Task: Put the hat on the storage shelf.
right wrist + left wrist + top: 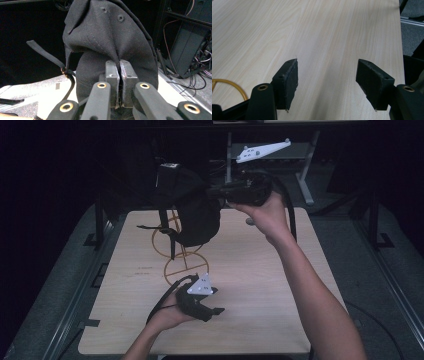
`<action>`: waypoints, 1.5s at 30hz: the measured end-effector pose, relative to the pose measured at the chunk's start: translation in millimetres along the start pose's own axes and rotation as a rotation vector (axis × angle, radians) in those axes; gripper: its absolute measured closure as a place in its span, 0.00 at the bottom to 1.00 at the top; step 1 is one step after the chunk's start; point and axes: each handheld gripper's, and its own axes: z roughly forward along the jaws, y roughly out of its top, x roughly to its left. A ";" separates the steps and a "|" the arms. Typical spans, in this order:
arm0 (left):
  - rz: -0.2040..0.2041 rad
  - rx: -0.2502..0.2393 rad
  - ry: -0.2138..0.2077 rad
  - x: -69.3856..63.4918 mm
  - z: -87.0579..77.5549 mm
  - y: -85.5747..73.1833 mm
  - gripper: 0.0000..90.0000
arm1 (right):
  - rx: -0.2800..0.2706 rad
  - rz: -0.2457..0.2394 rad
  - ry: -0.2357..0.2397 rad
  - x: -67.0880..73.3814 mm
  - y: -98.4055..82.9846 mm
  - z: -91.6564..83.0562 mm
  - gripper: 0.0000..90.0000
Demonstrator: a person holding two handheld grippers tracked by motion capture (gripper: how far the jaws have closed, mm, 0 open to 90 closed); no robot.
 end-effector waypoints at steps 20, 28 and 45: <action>0.005 0.008 -0.004 1.7 1.2 -0.9 0.38 | 0.015 0.028 0.006 -7.4 10.8 38.2 0.96; 0.002 0.006 -0.001 2.8 0.6 -1.4 0.38 | 0.068 0.015 0.008 -3.3 11.1 71.8 0.96; 0.027 0.018 -0.008 -0.3 4.6 -0.1 0.38 | 0.153 0.055 0.043 -1.0 4.4 135.0 0.61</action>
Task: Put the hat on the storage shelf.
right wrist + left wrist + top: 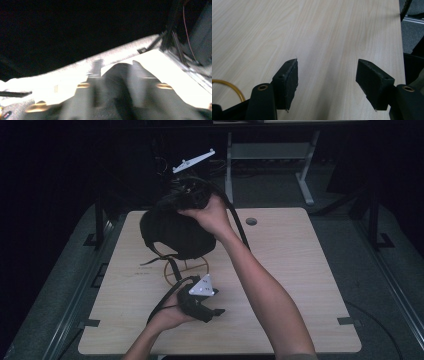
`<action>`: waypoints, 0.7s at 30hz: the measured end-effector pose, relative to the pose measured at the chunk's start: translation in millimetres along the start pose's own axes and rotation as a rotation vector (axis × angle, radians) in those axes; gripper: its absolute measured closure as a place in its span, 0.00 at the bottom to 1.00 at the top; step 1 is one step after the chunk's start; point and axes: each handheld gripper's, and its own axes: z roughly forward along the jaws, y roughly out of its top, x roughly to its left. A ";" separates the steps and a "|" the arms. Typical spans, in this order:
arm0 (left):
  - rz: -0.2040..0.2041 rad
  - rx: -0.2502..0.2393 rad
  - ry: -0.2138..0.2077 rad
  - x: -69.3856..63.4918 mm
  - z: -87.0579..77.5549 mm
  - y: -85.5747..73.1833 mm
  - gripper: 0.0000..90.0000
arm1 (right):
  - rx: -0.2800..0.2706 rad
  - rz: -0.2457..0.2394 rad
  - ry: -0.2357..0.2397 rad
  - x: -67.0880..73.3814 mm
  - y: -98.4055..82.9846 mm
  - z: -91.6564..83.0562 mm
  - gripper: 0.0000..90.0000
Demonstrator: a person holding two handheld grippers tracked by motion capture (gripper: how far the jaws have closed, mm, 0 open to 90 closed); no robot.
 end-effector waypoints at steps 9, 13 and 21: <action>-0.004 0.004 -0.005 -0.9 -0.6 -0.5 0.38 | 0.039 0.012 -0.003 -9.6 -13.5 -11.5 0.49; -0.012 -0.008 -0.003 -0.9 -1.2 -0.7 0.38 | 0.018 0.038 0.011 -11.5 -22.5 -23.8 0.47; -0.021 0.001 0.004 -0.3 0.1 -3.0 0.38 | 0.012 0.043 -0.004 -15.4 -39.0 -50.3 0.42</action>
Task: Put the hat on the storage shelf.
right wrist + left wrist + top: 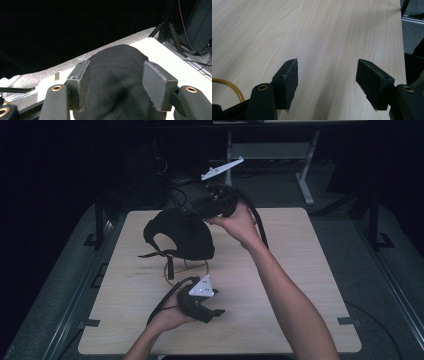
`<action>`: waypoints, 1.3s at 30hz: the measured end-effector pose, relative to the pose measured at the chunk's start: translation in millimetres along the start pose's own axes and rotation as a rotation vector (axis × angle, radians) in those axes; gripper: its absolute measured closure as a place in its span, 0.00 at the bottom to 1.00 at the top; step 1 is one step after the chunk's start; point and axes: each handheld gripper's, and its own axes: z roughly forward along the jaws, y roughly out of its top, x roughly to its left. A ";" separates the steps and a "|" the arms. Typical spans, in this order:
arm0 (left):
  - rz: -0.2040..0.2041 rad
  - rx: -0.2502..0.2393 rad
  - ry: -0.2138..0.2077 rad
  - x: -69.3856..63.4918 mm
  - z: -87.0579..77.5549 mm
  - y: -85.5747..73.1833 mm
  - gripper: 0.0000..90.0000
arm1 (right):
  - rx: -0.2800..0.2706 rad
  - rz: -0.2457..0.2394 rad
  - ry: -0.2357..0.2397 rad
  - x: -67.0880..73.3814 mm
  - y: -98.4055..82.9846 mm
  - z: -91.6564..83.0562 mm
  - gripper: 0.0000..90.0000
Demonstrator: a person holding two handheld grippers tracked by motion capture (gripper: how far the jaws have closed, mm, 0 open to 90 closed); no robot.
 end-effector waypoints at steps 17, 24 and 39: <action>-0.008 0.010 0.003 0.9 2.9 -3.2 0.37 | -0.026 0.042 -0.043 -14.6 -40.5 -47.6 0.33; -0.032 -0.004 0.002 0.3 3.8 -4.2 0.36 | -0.020 0.047 -0.060 -15.8 -52.8 -58.3 0.30; -0.033 -0.001 0.006 1.1 5.3 -4.9 0.35 | -0.033 0.080 -0.097 -19.7 -84.0 -86.1 0.27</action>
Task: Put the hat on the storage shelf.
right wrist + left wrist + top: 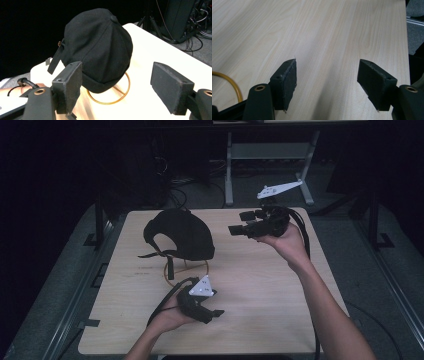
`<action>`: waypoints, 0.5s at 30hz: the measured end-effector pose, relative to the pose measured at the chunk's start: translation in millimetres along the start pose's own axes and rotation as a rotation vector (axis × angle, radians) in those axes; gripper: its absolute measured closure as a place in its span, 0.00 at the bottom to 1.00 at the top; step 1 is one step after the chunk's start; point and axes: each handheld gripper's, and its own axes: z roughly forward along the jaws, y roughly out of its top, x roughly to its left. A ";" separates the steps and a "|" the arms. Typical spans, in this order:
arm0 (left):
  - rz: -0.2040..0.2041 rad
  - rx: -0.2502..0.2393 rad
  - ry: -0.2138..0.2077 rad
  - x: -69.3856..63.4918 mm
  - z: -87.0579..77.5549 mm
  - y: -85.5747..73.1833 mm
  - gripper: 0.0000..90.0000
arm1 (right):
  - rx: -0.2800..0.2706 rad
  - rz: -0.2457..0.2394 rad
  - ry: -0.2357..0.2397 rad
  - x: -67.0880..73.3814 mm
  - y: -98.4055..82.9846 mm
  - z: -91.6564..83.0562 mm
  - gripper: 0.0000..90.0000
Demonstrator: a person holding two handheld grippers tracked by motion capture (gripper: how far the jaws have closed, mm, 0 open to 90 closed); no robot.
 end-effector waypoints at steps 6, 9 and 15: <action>-0.001 0.001 0.000 -0.1 0.7 -0.4 0.35 | -0.005 0.019 -0.013 -5.8 -12.8 -10.8 0.26; 0.002 0.003 0.002 0.1 0.2 -0.4 0.35 | 0.003 0.023 -0.027 -8.0 -19.1 -15.8 0.25; -0.005 0.001 0.004 -0.3 0.5 -0.5 0.33 | 0.008 0.032 -0.054 -10.7 -32.2 -25.2 0.22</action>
